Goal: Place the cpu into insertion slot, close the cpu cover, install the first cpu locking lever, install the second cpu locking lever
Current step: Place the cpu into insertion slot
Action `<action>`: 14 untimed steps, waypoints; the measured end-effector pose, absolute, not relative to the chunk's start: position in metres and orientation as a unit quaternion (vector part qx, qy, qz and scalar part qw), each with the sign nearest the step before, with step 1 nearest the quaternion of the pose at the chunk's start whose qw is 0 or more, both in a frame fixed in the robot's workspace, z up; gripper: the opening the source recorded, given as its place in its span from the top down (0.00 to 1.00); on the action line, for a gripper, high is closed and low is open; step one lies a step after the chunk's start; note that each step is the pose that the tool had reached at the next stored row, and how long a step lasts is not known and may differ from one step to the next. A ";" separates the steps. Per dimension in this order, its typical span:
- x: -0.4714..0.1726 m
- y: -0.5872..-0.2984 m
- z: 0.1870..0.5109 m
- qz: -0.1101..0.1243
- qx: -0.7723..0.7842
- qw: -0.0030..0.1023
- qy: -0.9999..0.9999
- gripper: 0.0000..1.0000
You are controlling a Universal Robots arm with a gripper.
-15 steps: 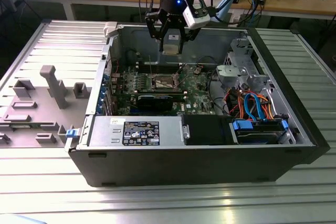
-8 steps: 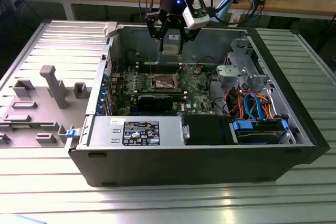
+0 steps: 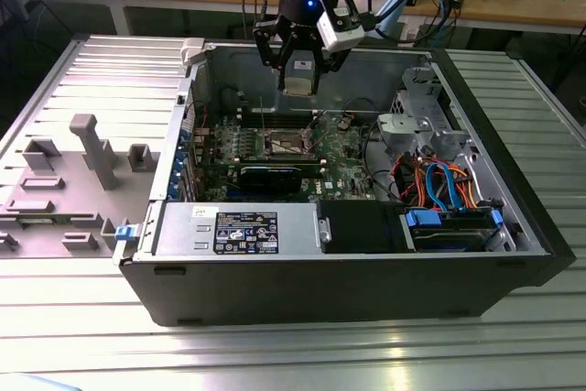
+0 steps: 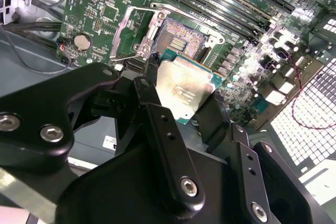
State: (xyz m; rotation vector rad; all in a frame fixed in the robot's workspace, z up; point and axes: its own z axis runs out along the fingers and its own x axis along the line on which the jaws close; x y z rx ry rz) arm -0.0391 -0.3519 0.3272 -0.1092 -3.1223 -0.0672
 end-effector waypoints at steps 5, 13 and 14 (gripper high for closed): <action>-0.039 -0.352 0.327 -0.022 -0.039 0.008 -0.999 0.45; -0.039 -0.352 0.327 -0.022 -0.048 0.008 -0.999 0.45; -0.039 -0.352 0.327 -0.022 -0.049 0.008 -0.999 0.45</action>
